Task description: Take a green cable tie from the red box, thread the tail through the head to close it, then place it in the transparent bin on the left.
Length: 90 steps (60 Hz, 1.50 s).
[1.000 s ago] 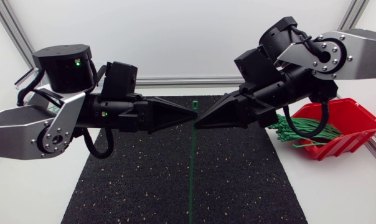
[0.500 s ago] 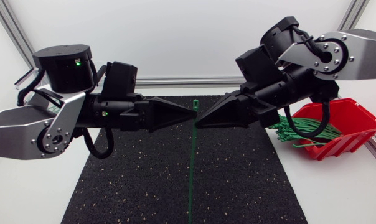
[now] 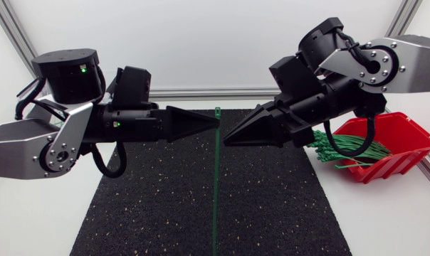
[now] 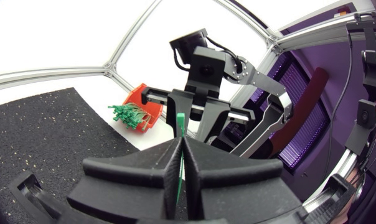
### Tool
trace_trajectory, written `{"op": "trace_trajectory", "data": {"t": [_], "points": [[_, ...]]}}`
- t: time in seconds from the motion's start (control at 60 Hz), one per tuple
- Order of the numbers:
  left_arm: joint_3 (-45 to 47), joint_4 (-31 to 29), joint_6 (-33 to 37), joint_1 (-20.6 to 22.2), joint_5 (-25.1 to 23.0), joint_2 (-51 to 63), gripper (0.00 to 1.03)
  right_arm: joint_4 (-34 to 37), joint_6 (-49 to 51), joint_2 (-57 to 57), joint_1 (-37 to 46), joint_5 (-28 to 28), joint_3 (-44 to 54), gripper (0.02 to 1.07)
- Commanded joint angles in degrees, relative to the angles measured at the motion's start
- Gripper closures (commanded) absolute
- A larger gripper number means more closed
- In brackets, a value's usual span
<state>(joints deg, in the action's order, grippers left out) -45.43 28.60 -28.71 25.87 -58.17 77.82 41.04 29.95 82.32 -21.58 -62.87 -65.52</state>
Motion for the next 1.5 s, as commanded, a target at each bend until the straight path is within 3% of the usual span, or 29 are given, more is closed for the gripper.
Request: {"op": "trace_trajectory", "data": {"t": [0.0, 0.033, 0.05, 0.117, 0.217, 0.3, 0.417, 0.533, 0.667, 0.917, 1.017, 1.15, 1.367, 1.483], "points": [[-1.9, 1.3, -2.4, -2.3, 0.0, -1.8, 1.00, -1.1, -0.3, -1.0, -0.6, 2.2, 2.6, 0.34], [-1.9, 1.3, -2.7, -2.9, -0.1, -2.0, 1.00, -1.9, 0.7, -1.3, -1.7, 2.4, 3.4, 0.07], [-1.9, 1.2, -2.7, -3.1, -0.1, -2.1, 1.00, -2.1, 1.0, -1.4, -2.0, 2.6, 3.6, 0.03], [-1.4, 1.2, -3.2, -4.3, -0.2, -2.9, 1.00, -1.7, 0.2, -0.8, -3.2, 7.0, 3.9, 0.06], [-1.4, 1.2, -4.8, -6.0, -0.4, -3.0, 1.00, 0.5, 3.9, -0.1, -2.5, 8.0, 3.5, 0.05], [-1.7, 1.1, -6.6, -7.8, -1.8, -3.0, 1.00, 0.4, 6.8, -0.4, -1.2, 13.5, 4.0, 0.06], [-1.2, 1.1, -7.2, -8.9, -2.7, -3.2, 1.00, 9.0, 9.3, 3.0, 0.8, 13.9, -0.9, 0.06], [-0.5, 1.1, -7.0, -10.2, -3.1, -3.6, 1.00, 21.5, 22.3, 6.0, 0.0, 13.4, -5.2, 0.06], [-0.2, 1.1, -6.9, -11.4, -3.5, -4.1, 1.00, 29.9, 30.9, 7.1, -1.3, 13.6, -7.8, 0.06], [0.9, 1.1, -6.9, -12.3, -4.5, -5.2, 1.00, 35.0, 32.1, 5.8, -5.8, 14.6, -7.7, 0.06], [1.0, 1.0, -7.4, -13.3, -5.0, -5.6, 1.00, 34.1, 30.6, 5.0, -8.7, 17.2, -6.6, 0.06], [1.0, 0.9, -8.9, -14.0, -6.2, -5.6, 1.00, 27.4, 30.2, 0.8, -12.0, 23.0, -1.7, 0.06], [-1.1, 0.8, -16.5, -16.1, -9.9, -3.8, 1.00, 6.8, 25.4, -6.8, -15.8, 37.6, 6.3, 0.06], [-2.8, 0.1, -21.0, -17.0, -12.1, -1.2, 1.00, -8.5, 24.4, -9.8, -15.8, 43.4, 11.6, 0.06]]}}
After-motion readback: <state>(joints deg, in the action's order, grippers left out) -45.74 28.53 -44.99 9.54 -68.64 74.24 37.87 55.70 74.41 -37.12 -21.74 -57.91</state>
